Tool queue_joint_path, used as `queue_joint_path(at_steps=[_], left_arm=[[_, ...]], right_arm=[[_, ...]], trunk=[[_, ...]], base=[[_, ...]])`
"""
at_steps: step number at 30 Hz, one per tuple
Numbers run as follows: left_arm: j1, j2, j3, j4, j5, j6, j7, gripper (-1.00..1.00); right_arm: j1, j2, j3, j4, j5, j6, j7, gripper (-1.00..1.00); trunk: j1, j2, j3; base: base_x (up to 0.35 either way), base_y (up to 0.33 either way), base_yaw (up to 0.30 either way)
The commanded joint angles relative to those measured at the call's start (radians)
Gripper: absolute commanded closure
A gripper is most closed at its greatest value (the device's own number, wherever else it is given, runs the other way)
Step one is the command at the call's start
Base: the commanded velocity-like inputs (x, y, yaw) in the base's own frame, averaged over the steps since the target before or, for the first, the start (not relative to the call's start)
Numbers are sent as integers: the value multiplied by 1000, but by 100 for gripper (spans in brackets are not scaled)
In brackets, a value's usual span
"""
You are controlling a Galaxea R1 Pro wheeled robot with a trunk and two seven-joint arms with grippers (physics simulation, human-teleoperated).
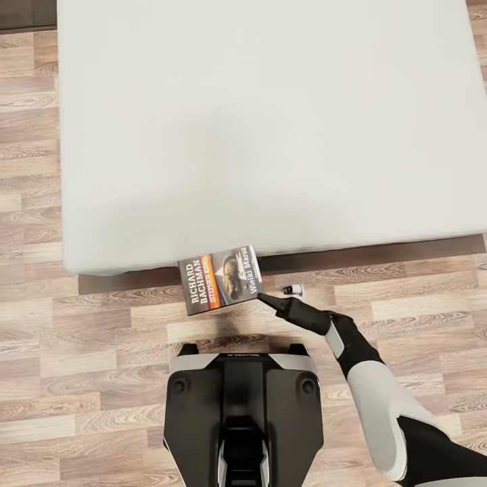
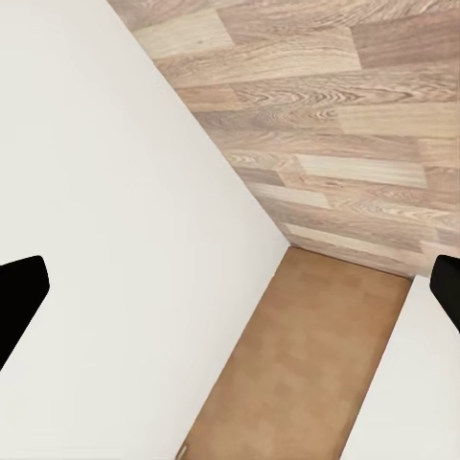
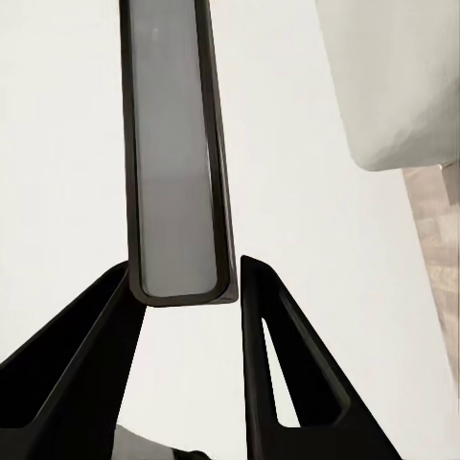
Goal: In the bedroom, move the book from the bed onto either nightstand, and place the two sandals side by side next to the bed.
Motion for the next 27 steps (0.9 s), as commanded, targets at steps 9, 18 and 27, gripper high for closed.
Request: queue_joint_path(at_steps=[9,18,27], left_arm=[[0,1,-1,2,31,-25,-30,-100],[18,4,0,3,204,-44,-198,-100],[25,4,-1,-1,306,-49,-292,-100]], right_arm=[[0,-43,-10,0,4,33,4,100],[-1,-82,-11,0,3,36,4,100],[-1,-90,-11,0,4,48,4,100]], trunk=[[1,-1,-1],[1,-1,-1],[1,-1,-1]], base=[[0,0,0],[0,0,0],[0,0,0]])
